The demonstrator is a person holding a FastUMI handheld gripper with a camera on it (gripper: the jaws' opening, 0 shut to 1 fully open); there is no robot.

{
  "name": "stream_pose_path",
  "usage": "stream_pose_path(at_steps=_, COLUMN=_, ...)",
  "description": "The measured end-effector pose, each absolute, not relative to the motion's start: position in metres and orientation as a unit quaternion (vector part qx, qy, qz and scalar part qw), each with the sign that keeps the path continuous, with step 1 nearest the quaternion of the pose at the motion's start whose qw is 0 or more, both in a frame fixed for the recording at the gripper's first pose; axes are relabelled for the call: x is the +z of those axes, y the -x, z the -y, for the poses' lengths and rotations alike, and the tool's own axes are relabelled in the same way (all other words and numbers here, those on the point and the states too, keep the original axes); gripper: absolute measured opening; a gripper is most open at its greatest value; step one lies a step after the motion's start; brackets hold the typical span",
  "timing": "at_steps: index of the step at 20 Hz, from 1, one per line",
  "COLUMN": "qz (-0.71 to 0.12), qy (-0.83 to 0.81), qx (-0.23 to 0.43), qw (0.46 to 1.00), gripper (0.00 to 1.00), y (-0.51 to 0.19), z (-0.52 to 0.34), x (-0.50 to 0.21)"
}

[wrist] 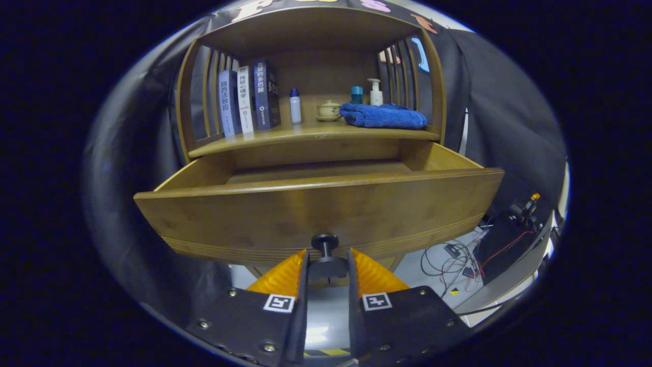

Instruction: Pull open the drawer, take out the items inside it, and place them on the countertop above the cabinet.

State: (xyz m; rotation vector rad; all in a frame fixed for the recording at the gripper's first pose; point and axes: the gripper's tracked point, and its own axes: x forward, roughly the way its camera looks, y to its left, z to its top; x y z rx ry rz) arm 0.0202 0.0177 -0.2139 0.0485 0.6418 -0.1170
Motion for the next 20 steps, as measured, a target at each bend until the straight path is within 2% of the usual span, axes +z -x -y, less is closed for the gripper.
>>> stream_pose_path(at_steps=1, qz=-0.315, qy=-0.026, qx=-0.054, qw=0.947, gripper=0.34, y=-0.02, z=-0.017, x=-0.213)
stream_pose_path(at_steps=2, qz=-0.315, qy=-0.03, qx=-0.049, qw=0.947, gripper=0.42, y=-0.019, z=-0.019, x=-0.21)
stream_pose_path(at_steps=3, qz=-0.307, qy=-0.035, qx=-0.041, qw=0.95, gripper=0.42, y=-0.022, z=-0.023, x=-0.204)
stream_pose_path(at_steps=5, qz=-0.277, qy=-0.035, qx=-0.036, qw=0.96, gripper=0.54, y=-0.019, z=-0.026, x=-0.181)
stream_pose_path(at_steps=10, qz=-0.192, qy=-0.027, qx=-0.038, qw=0.98, gripper=0.55, y=-0.048, z=-0.021, x=-0.108)
stream_pose_path(at_steps=13, qz=-0.218, qy=-0.01, qx=-0.042, qw=0.975, gripper=0.55, y=-0.077, z=-0.018, x=-0.103)
stream_pose_path(at_steps=20, qz=-0.388, qy=0.022, qx=-0.055, qw=0.92, gripper=0.56, y=-0.13, z=-0.011, x=-0.16)
